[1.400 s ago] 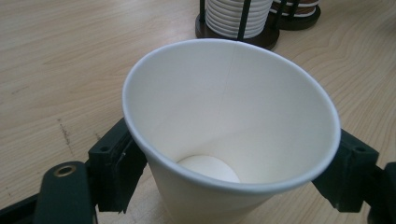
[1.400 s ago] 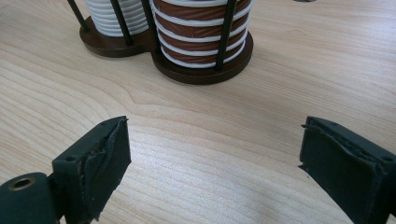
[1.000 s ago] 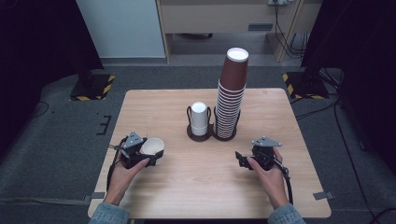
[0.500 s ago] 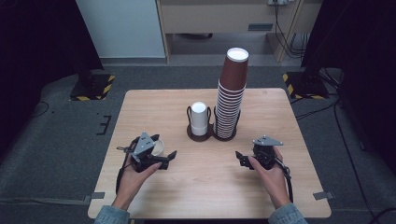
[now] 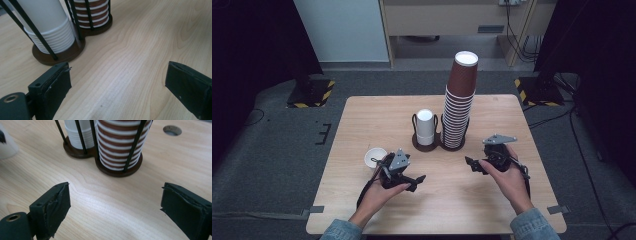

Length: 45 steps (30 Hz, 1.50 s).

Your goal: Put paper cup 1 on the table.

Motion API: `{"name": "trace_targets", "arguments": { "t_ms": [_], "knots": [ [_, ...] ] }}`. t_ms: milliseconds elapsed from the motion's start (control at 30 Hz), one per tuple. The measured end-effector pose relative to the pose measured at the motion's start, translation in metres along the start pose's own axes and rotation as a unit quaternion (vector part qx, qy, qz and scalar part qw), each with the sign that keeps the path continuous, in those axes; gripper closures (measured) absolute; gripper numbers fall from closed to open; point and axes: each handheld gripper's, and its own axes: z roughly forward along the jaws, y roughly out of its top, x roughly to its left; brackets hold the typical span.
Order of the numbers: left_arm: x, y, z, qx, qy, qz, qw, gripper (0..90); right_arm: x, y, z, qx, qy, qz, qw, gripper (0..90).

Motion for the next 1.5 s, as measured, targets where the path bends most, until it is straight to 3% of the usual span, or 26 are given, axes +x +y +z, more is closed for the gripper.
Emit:
{"name": "trace_targets", "arguments": {
  "t_ms": [133, 500, 600, 867, 967, 1200, 1500],
  "knots": [
    [-0.003, -0.003, 0.001, 0.006, 0.002, -0.001, 1.0000, 5.4, -0.003, 0.017, -0.011, -0.005, 0.009, 0.001, 0.9999, 8.2],
    [-0.016, -0.006, 0.007, 0.022, -0.015, 0.022, 0.9994, 5.3, -0.013, 0.064, -0.041, -0.019, 0.015, -0.006, 0.9997, 9.7],
    [-0.021, -0.006, 0.011, 0.030, -0.021, 0.034, 0.9987, 4.8, -0.011, 0.076, -0.043, -0.020, 0.018, -0.011, 0.9996, 9.9],
    [-0.024, -0.008, 0.013, 0.036, -0.024, 0.027, 0.9987, 4.6, 0.001, 0.113, -0.044, -0.021, 0.016, -0.042, 0.9988, 9.1],
    [-0.025, -0.008, 0.014, 0.039, -0.022, 0.034, 0.9984, 4.8, 0.003, 0.124, -0.045, -0.020, 0.014, -0.049, 0.9985, 8.2],
    [-0.027, -0.009, 0.014, 0.040, -0.027, 0.033, 0.9983, 4.8, 0.002, 0.147, -0.048, -0.028, 0.016, -0.046, 0.9984, 7.0],
    [-0.022, -0.010, 0.010, 0.040, -0.012, 0.027, 0.9988, 4.8, -0.003, 0.177, -0.056, -0.041, 0.010, -0.040, 0.9983, 6.2]
  ]
}}
